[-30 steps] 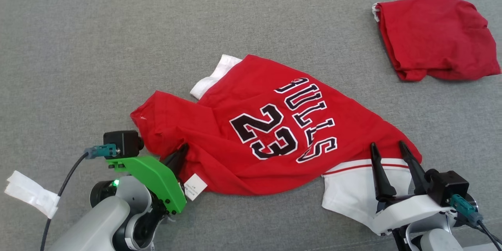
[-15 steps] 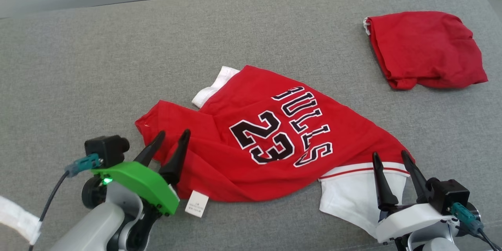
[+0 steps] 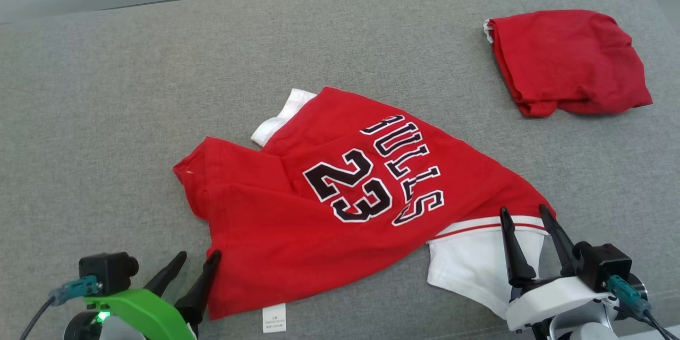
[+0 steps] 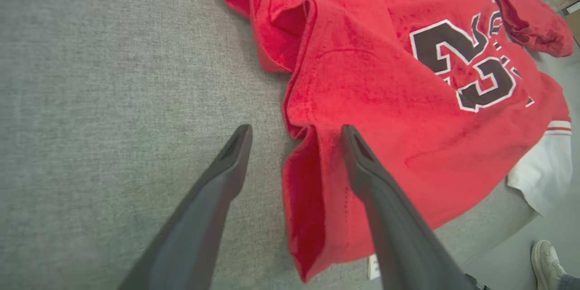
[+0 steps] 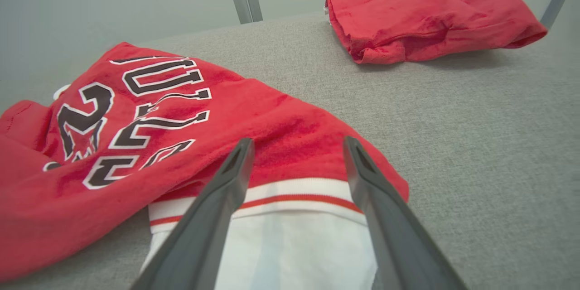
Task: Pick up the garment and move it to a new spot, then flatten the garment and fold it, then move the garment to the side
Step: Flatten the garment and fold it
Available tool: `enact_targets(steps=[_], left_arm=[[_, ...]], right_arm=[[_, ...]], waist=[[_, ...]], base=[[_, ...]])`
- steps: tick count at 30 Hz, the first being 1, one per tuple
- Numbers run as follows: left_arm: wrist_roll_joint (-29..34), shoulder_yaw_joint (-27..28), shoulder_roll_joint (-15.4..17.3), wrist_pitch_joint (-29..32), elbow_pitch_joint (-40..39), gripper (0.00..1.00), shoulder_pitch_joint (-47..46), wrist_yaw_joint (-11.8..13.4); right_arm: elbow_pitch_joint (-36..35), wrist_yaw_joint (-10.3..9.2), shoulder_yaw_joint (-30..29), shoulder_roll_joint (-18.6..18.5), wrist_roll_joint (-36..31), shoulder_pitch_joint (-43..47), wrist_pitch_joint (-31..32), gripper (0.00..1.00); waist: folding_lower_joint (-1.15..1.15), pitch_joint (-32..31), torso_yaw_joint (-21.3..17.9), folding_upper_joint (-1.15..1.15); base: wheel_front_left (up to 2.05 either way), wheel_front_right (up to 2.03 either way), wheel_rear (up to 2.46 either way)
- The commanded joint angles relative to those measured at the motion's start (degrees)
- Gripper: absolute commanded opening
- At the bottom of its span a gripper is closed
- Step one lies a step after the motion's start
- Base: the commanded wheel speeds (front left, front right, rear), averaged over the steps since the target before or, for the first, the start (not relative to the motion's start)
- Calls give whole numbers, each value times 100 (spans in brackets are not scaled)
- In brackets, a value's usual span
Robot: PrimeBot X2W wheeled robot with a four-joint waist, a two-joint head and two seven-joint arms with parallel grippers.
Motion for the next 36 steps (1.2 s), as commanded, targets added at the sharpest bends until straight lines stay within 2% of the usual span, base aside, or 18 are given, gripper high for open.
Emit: enact_targets(steps=[1,7,13,21,30,31,32,33,34,36], left_arm=[[-120,68,47,-122,-50,100,170,-59],[-460,344,105,-570,-265,100,723,-83],[-517,422,88,-741,-583,100,1011,-166],[-309,131,237,-553,-613,100,1159,-280],[-344,134,16,-616,-400,99,922,-585],[-323,134,1,-614,-379,92,874,-620],[-275,134,-15,-614,-353,73,812,-657],[-237,138,-43,-623,-333,42,741,-695],[-220,148,-87,-635,-320,0,670,-751],[-238,154,-149,-601,-264,0,556,-866]], right_arm=[[0,-5,-21,-10,19,9,-24,100],[-2,-5,-48,-9,-27,59,-24,100],[-18,-5,-72,-8,-56,85,-23,100],[-30,-5,-4,-10,-101,-18,-24,100],[1,-5,-24,-10,-103,-31,-24,100],[-1,-5,-27,-9,-102,-37,-23,100],[-2,-5,-30,-9,-101,-41,-23,100],[-2,-5,-32,-9,-103,-45,-23,100],[-2,-5,-36,-9,-106,-48,-24,100],[3,-5,-31,-9,-110,-52,-24,100]], waist=[[0,16,-59,20],[0,2,-137,20],[0,-15,-84,20],[0,28,-33,20],[0,104,-52,20],[0,106,-56,20],[0,106,-59,20],[0,107,-59,20],[0,110,-57,20],[0,112,-60,20]], base=[[0,0,0],[0,0,0],[0,0,0],[0,0,0],[0,0,0],[0,0,0],[0,0,0],[0,0,0],[0,0,0],[0,0,0]])
